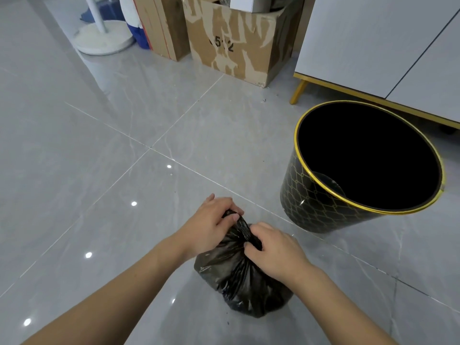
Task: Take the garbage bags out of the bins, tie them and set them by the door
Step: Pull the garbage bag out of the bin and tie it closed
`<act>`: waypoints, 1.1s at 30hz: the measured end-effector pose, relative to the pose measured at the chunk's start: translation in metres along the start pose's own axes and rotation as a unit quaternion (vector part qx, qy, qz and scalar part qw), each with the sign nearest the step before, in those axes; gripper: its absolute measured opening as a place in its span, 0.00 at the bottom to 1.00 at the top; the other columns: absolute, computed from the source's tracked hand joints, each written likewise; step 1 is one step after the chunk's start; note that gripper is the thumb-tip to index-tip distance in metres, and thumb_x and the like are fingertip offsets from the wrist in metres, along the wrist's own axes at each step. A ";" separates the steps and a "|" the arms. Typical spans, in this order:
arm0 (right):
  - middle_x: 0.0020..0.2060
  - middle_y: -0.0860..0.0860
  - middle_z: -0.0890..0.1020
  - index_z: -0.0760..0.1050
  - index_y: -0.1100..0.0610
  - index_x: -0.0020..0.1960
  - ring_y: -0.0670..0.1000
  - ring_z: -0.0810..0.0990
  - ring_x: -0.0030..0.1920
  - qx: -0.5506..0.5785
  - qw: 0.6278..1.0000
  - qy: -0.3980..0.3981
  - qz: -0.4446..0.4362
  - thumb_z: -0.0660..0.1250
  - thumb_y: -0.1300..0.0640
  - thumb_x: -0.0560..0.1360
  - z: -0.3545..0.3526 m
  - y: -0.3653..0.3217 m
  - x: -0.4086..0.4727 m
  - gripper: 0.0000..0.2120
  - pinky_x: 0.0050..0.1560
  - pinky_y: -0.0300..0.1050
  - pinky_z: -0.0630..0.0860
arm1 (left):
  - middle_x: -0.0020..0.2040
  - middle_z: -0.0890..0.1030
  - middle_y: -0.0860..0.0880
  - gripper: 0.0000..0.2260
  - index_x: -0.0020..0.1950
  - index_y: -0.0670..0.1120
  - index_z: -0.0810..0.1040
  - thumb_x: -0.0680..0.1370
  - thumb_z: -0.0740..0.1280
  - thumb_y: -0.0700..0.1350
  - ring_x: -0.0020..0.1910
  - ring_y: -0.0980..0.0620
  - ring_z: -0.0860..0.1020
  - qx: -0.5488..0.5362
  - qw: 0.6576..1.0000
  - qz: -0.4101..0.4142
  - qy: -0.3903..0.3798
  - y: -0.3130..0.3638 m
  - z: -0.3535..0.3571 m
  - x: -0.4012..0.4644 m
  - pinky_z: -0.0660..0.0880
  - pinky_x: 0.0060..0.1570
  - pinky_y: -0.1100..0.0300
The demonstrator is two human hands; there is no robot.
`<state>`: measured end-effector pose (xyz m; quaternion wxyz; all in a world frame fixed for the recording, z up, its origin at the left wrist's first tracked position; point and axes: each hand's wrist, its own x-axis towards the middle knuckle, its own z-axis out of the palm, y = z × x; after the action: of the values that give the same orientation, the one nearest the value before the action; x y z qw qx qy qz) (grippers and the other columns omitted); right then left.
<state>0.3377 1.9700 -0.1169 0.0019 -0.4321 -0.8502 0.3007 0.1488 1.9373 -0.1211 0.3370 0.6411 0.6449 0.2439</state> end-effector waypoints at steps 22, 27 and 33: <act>0.35 0.47 0.79 0.72 0.49 0.59 0.51 0.79 0.33 -0.076 0.972 0.197 -0.098 0.56 0.55 0.77 0.020 0.010 -0.011 0.12 0.25 0.48 0.74 | 0.32 0.80 0.49 0.02 0.50 0.44 0.72 0.81 0.62 0.41 0.25 0.53 0.71 -0.312 0.910 -0.268 0.051 0.019 0.026 -0.003 0.69 0.31 0.59; 0.43 0.45 0.77 0.76 0.49 0.53 0.48 0.78 0.34 -0.058 0.981 0.179 -0.040 0.56 0.51 0.77 0.018 0.010 -0.010 0.12 0.28 0.42 0.71 | 0.39 0.79 0.44 0.15 0.57 0.44 0.70 0.73 0.67 0.34 0.35 0.49 0.77 -0.389 0.884 -0.258 -0.001 0.021 0.019 -0.007 0.75 0.39 0.55; 0.50 0.42 0.74 0.74 0.48 0.51 0.45 0.76 0.44 0.055 0.986 0.144 0.057 0.61 0.51 0.76 0.013 0.013 -0.006 0.06 0.42 0.47 0.75 | 0.41 0.83 0.50 0.23 0.60 0.52 0.68 0.69 0.70 0.37 0.36 0.53 0.77 -0.313 0.931 -0.187 -0.029 0.023 0.017 -0.005 0.76 0.44 0.57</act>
<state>0.3475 1.9648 -0.1327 0.1309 -0.5176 -0.7975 0.2810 0.1764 1.9318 -0.1148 0.5789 0.3774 0.6341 0.3471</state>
